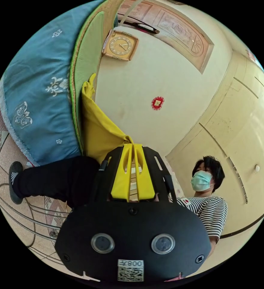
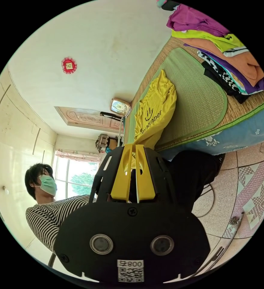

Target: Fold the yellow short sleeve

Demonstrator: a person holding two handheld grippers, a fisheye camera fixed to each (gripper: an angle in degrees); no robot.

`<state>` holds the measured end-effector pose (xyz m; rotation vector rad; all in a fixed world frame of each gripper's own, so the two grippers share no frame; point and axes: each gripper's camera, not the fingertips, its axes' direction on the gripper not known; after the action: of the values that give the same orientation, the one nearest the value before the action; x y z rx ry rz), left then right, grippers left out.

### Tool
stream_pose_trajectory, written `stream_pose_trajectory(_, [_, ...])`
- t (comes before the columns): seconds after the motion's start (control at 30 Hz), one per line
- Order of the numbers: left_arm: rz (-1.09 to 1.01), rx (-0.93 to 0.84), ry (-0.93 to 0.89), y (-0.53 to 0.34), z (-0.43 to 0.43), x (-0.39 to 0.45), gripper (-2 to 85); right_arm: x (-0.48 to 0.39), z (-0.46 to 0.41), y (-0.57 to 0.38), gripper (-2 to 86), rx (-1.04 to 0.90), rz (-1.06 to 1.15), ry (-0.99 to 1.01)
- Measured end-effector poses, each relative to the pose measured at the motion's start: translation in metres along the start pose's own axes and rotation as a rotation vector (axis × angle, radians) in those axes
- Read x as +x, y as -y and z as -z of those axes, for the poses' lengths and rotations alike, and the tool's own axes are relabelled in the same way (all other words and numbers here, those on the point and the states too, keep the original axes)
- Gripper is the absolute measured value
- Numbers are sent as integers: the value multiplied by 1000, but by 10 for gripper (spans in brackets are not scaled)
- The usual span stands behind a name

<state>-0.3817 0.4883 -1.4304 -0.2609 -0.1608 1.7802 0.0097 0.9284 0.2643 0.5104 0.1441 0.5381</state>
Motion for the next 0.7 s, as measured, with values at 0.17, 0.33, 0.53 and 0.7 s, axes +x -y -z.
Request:
stream_pose_trajectory(0.17, [-14,-1,-7,-7,-30,28,7,-1,10,-4,14,46,23,42])
stream_pose_trajectory(0.33, [-43,-6,-4,-12,-60,55,7,-1,19,-10,14,87,36,97])
stream_pose_trajectory(0.53, [-59,-30,14,-13,-98,83,7,-4,26,-10,13,98,50,111])
stream_pose_trajectory(0.7, [-89,-52,25,-19,-126,108,7,-11,33,-15,11,112,68,137])
